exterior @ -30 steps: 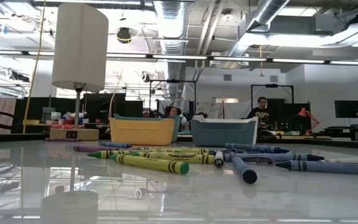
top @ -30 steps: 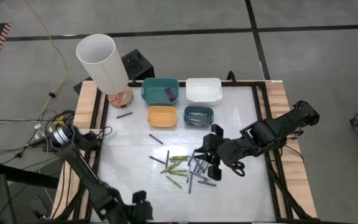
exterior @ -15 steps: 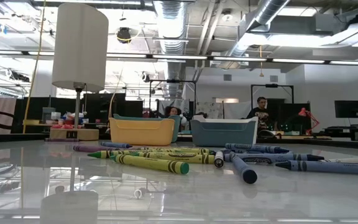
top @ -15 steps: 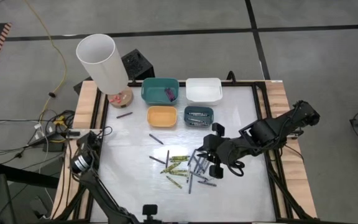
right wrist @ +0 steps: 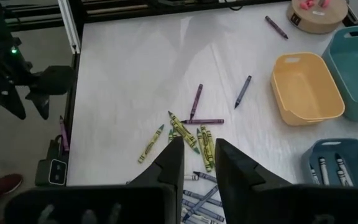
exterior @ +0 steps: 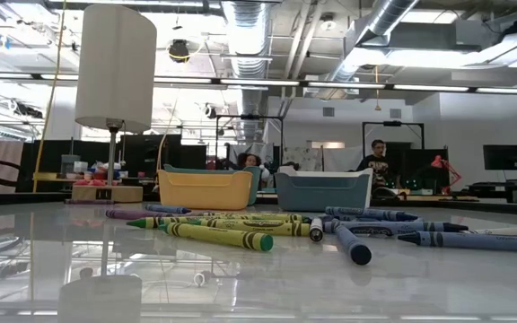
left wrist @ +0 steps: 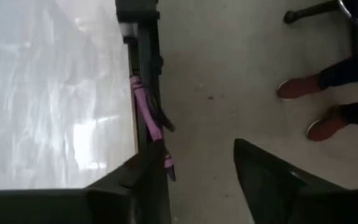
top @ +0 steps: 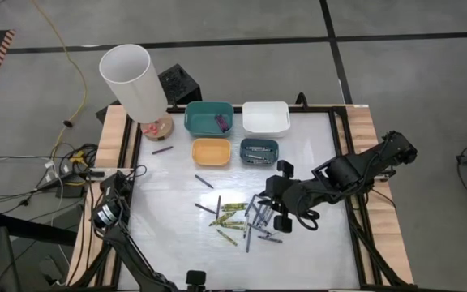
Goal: Sort crayons
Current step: Put the violet crayon into the green bin
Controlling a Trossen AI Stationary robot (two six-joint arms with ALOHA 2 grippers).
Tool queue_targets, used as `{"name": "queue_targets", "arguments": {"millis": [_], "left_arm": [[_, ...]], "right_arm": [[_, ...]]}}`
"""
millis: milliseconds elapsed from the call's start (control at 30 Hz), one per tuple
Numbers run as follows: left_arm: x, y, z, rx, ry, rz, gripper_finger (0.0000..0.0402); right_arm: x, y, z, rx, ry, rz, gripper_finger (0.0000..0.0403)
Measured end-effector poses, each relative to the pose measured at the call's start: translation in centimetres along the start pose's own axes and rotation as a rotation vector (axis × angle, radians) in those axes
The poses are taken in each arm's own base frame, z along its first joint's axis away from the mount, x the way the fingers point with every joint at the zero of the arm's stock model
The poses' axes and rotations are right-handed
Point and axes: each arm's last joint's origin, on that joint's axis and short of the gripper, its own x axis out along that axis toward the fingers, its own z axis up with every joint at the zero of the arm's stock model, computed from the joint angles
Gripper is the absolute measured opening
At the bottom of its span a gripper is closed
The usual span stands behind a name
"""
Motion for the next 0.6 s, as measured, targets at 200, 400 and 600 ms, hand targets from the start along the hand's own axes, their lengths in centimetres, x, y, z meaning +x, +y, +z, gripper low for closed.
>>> {"name": "queue_targets", "arguments": {"millis": [200, 400, 600], "left_arm": [[0.3, 0.3, 0.1, -0.029, -0.036, 0.053, 0.0223], [1.6, 0.5, -0.7, -0.062, 0.016, 0.069, 0.0219], [2.4, 0.6, -1.5, -0.070, 0.062, 0.090, 0.0210]], "right_arm": [[0.0, 0.0, -0.1, -0.004, 0.007, -0.004, 0.0087], [0.0, -0.1, -0.1, -0.006, 0.013, -0.006, 0.0087], [0.0, -0.1, -0.2, -0.001, 0.016, -0.008, 0.0087]]}}
